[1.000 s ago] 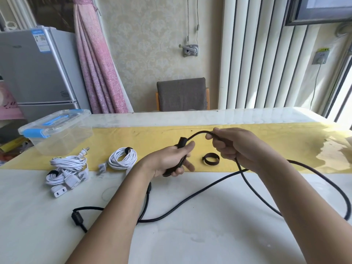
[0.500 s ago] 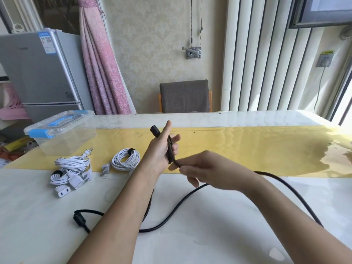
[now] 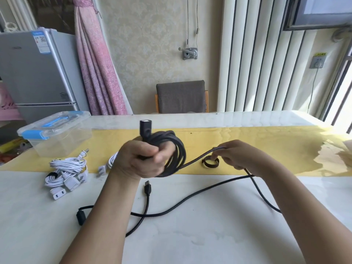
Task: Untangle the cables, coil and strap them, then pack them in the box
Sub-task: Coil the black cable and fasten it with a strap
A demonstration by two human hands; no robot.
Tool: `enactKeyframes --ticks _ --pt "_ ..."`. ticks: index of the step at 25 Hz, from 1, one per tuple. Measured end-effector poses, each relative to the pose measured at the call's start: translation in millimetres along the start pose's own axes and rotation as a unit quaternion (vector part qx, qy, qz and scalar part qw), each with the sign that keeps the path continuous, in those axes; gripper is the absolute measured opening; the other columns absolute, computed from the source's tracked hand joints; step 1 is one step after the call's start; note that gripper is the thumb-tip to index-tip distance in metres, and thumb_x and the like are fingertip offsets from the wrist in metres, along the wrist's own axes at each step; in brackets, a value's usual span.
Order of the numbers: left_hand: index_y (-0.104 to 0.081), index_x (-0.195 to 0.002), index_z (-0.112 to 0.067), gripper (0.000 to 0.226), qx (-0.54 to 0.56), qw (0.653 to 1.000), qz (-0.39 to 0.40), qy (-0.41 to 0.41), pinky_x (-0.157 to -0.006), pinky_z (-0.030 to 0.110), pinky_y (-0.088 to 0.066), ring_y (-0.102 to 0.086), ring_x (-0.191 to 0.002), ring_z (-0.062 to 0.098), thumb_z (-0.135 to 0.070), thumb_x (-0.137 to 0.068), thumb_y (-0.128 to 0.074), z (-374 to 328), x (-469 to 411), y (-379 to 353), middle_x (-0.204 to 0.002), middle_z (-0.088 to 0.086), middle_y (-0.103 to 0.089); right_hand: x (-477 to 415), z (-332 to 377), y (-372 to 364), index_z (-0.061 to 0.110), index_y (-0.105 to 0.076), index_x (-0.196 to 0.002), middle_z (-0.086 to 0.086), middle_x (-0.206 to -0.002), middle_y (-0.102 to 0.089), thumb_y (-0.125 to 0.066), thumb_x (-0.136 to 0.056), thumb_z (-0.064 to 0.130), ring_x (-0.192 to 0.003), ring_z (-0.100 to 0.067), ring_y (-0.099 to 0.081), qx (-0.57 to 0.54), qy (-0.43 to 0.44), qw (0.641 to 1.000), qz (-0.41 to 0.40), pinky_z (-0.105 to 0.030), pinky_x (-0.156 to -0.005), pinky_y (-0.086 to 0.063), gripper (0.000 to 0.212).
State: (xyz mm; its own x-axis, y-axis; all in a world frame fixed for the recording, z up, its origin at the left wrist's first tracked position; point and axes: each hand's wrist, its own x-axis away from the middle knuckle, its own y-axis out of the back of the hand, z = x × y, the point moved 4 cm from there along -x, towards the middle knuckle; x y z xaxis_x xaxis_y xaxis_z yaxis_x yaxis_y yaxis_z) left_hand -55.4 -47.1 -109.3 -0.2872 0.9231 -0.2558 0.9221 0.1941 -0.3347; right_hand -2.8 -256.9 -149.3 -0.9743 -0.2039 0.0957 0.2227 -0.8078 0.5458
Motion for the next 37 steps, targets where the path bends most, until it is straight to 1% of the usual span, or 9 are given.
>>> enactKeyframes --ticks 2,7,14,17,20,24,28,33,37 --pt "-0.063 -0.093 -0.008 0.015 -0.127 0.986 -0.016 0.107 -0.031 0.021 -0.011 -0.023 -0.032 0.002 -0.02 -0.091 -0.055 13 -5 1 -0.039 -0.009 -0.032 -2 -4 9 0.011 -0.072 -0.079 0.007 -0.043 -0.031 -0.058 -0.09 0.016 -0.04 -0.012 -0.017 -0.029 -0.025 0.998 -0.049 -0.018 -0.038 -0.016 0.019" --pt "-0.065 -0.109 -0.007 0.026 -0.373 0.854 -0.185 0.311 -0.041 0.018 -0.021 -0.027 -0.04 0.008 -0.026 -0.096 -0.053 36 -20 19 -0.053 -0.004 -0.047 0 -2 9 0.009 -0.065 -0.07 0.008 -0.04 -0.036 -0.057 -0.094 0.03 -0.041 -0.012 -0.022 -0.055 -0.051 0.993 -0.09 -0.02 -0.041 -0.019 0.033" --pt "-0.063 -0.102 -0.007 0.052 -0.451 0.748 -0.388 0.294 -0.04 0.018 -0.027 -0.031 -0.04 0.011 -0.055 -0.093 -0.045 37 -16 54 -0.057 -0.002 -0.043 18 27 7 0.013 -0.057 -0.06 0.01 -0.041 -0.034 -0.063 -0.09 0.034 -0.043 -0.012 -0.023 -0.102 0.019 0.99 -0.1 -0.022 -0.047 -0.021 0.037" --pt "-0.057 -0.094 -0.009 0.071 -0.396 0.763 -0.47 0.199 -0.041 0.018 -0.027 -0.03 -0.042 0.01 -0.075 -0.07 -0.043 33 -10 69 -0.055 -0.004 -0.039 31 46 4 0.016 -0.049 -0.059 0.007 -0.048 -0.023 -0.054 -0.095 0.034 -0.045 -0.011 -0.015 -0.2 0.097 0.974 -0.028 -0.02 -0.044 -0.014 0.041" --pt "-0.048 -0.087 -0.012 0.076 -0.296 0.778 -0.547 0.091 -0.041 0.018 -0.026 -0.03 -0.04 0.007 -0.08 -0.056 -0.039 26 -4 74 -0.051 -0.008 -0.037 39 56 -9 0.011 -0.056 -0.071 0.004 -0.053 -0.02 -0.042 -0.099 0.032 -0.048 -0.011 -0.01 -0.231 0.155 0.958 0.069 -0.02 -0.043 -0.011 0.037" --pt "-0.045 -0.079 -0.015 0.059 -0.17 0.784 -0.595 -0.043 -0.038 0.018 -0.027 -0.03 -0.036 0.007 -0.073 -0.068 -0.047 16 1 83 -0.051 -0.006 -0.037 48 64 -41 0.009 -0.068 -0.098 0.001 -0.054 -0.022 -0.042 -0.096 0.032 -0.049 -0.01 -0.015 -0.163 0.217 0.936 0.225 -0.017 -0.043 -0.015 0.035" --pt "-0.042 -0.069 -0.019 0.03 -0.06 0.789 -0.598 -0.127 -0.035 0.017 -0.025 -0.028 -0.034 0.005 -0.032 -0.096 -0.047 3 7 85 -0.045 -0.009 -0.032 48 55 -75 0.02 -0.065 -0.121 0.003 -0.054 -0.031 -0.044 -0.1 0.03 -0.053 -0.018 -0.022 -0.048 0.208 0.931 0.295 -0.027 -0.051 -0.018 0.031" --pt "-0.042 -0.066 -0.018 0.026 0.069 0.859 -0.485 -0.149 -0.03 0.016 -0.027 -0.029 -0.03 0.004 -0.021 -0.091 -0.042 -5 0 68 -0.042 -0.009 -0.031 30 34 -90 0.025 -0.067 -0.118 0.001 -0.057 -0.03 -0.05 -0.099 0.029 -0.054 -0.017 -0.023 0.019 0.161 0.94 0.299 -0.02 -0.049 -0.022 0.026" --pt "-0.046 -0.074 -0.01 0.019 0.161 0.957 -0.209 -0.118 -0.035 0.023 -0.03 -0.028 -0.032 0.009 -0.013 -0.093 -0.045 -11 -5 31 -0.045 -0.001 -0.033 20 24 -74 0.017 -0.074 -0.101 -0.003 -0.06 -0.017 -0.056 -0.094 0.033 -0.057 -0.021 -0.014 -0.023 0.145 0.947 0.287 -0.027 -0.053 -0.013 0.026"
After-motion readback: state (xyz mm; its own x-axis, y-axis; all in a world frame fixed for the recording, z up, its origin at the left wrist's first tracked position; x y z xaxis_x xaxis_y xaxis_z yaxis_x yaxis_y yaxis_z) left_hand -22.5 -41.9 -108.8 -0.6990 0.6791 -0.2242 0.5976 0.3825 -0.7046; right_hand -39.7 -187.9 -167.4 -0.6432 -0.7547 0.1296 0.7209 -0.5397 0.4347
